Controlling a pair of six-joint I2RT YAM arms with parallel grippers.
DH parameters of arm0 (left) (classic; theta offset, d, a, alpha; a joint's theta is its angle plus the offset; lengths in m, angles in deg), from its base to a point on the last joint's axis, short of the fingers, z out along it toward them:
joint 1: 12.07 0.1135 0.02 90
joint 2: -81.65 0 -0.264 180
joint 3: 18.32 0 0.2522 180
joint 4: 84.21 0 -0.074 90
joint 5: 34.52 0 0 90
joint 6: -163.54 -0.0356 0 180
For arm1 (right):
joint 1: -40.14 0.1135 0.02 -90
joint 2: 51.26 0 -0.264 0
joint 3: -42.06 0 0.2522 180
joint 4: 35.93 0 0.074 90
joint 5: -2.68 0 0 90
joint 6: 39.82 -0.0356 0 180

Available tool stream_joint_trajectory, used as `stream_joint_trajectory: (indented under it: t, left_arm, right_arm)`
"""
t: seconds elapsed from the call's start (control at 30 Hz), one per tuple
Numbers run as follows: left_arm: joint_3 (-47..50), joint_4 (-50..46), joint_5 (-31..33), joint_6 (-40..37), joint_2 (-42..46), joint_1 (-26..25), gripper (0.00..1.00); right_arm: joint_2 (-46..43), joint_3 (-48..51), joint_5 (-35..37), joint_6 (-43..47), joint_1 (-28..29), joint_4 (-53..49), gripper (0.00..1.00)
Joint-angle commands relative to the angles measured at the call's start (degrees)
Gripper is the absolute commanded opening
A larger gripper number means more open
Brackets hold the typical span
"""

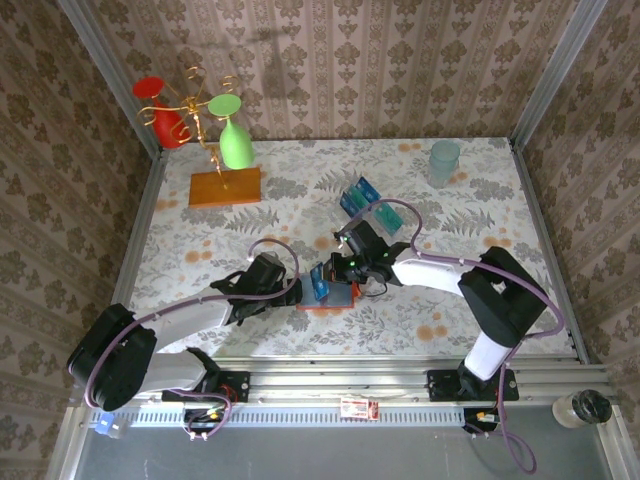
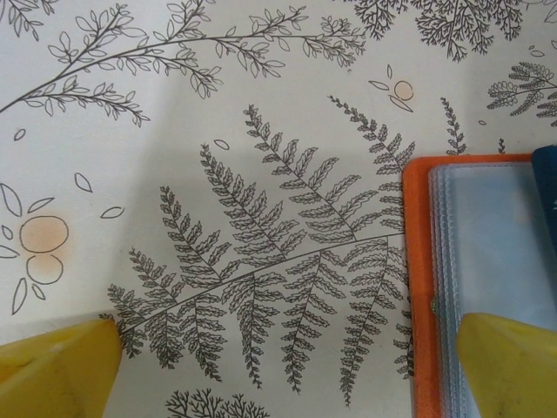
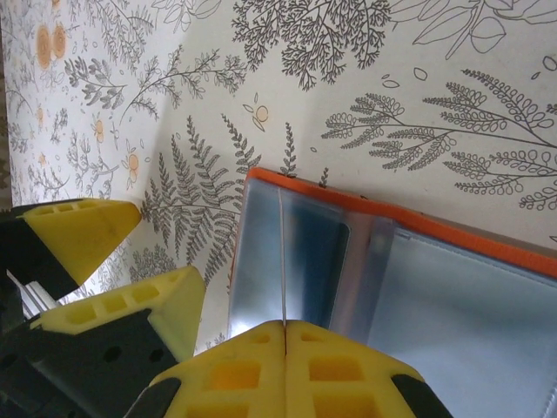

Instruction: Put the credit cards into the card holder

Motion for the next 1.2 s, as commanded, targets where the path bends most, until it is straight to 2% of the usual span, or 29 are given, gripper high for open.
stream_joint_trajectory:
  t: [0.0, 0.63, 1.17]
  left_arm:
    - [-1.63, -1.25, 0.81, -0.55, -0.34, -0.59, 1.00]
    - [-1.17, 2.26, 0.57, -0.08, -4.17, -3.13, 1.00]
    - [-1.43, 0.86, 2.10, 1.25, -2.44, -5.83, 1.00]
  right_arm:
    - [1.48, 0.00, -1.37, -1.05, 0.27, 1.60, 0.00]
    - [2.83, 0.79, -1.83, -1.72, 0.62, 2.56, 0.00]
    - [2.67, 1.50, -1.92, -1.94, 0.87, 3.24, 0.00]
